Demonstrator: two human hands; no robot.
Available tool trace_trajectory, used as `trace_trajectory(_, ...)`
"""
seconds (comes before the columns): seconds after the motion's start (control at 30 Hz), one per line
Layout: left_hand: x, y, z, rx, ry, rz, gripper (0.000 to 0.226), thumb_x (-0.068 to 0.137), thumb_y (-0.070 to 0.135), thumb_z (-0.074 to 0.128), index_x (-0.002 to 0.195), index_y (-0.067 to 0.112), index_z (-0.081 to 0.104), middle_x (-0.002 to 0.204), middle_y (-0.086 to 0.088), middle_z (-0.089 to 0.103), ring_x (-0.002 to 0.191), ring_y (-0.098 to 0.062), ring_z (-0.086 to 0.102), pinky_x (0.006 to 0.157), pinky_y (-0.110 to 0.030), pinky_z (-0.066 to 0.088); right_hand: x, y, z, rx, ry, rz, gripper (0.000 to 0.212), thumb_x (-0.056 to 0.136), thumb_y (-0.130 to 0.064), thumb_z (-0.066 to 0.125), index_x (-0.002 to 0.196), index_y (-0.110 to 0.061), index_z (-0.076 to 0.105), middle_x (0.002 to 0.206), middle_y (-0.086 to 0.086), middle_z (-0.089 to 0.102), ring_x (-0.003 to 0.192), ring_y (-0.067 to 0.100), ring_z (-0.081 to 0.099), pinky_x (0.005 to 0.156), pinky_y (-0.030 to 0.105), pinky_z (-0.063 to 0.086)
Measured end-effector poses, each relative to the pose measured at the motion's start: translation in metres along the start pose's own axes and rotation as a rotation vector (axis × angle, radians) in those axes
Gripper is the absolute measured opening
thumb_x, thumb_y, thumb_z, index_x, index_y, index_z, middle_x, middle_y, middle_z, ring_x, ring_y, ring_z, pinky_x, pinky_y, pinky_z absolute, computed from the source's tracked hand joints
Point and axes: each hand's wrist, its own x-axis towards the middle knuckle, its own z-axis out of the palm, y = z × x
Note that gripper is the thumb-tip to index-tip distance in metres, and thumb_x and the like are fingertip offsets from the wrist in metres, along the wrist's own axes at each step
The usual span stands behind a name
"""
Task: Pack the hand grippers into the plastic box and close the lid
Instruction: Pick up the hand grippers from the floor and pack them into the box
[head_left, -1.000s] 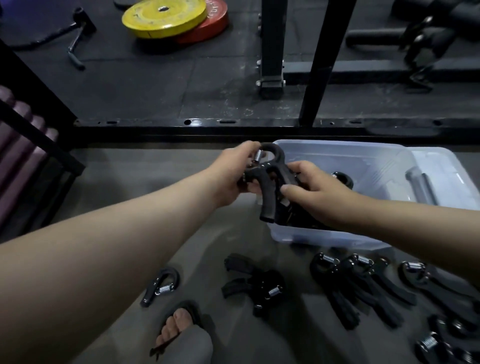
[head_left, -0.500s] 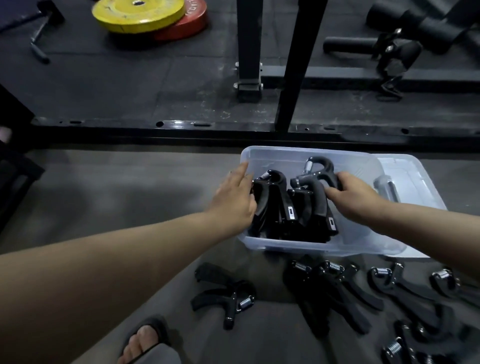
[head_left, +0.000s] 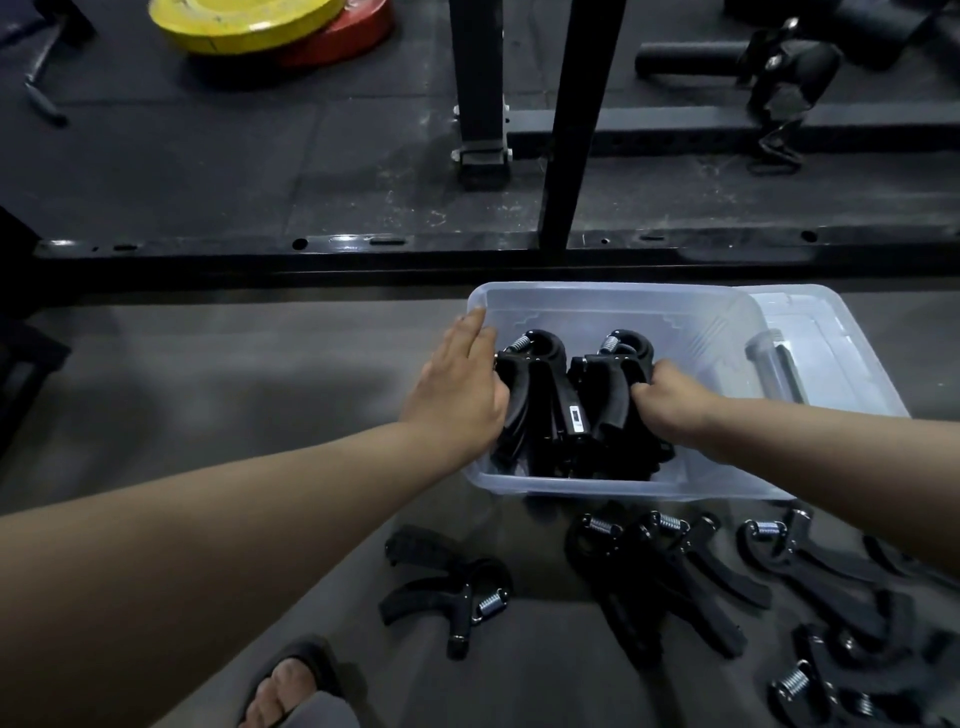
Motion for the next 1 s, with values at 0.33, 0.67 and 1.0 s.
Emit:
trace_trajectory(0.33,0.0002,-0.0068,0.0098,-0.011,0.009,0.028,0.061,0.098,0.019,0.035,0.154,0.01,0.013,0.163,0.0,-0.008,0.149,-0.013,-0.006,0.121,-0.033,0.007,0.0007,0.0087,0.005,-0.131,-0.002,-0.061,0.029,0.096,-0.019,0.036,0.121,-0.006,0.042,0.107,0.024,0.06,0.09,0.037,0.061,0.076,0.041,0.054)
trace_trajectory(0.67,-0.0014,-0.0072,0.0103,-0.003,-0.006,0.034,0.062,0.098,0.021,0.034,0.154,0.011,0.012,0.162,0.004,-0.015,0.149,-0.011,-0.01,0.121,-0.033,0.007,0.0027,0.008,0.0094,-0.114,-0.008,-0.047,0.03,0.098,-0.016,0.034,0.124,-0.002,0.037,0.11,0.028,0.058,0.098,0.04,0.059,0.081,0.038,0.047)
trace_trajectory(1.0,0.0005,-0.0067,0.0118,0.002,0.0,0.015,0.063,0.095,0.019,0.036,0.154,0.012,0.015,0.162,0.005,-0.014,0.149,-0.01,-0.009,0.12,-0.035,0.011,-0.0008,0.0098,0.0085,-0.152,0.001,-0.078,0.029,0.099,-0.019,0.034,0.123,-0.003,0.036,0.111,0.029,0.058,0.098,0.041,0.059,0.084,0.041,0.048)
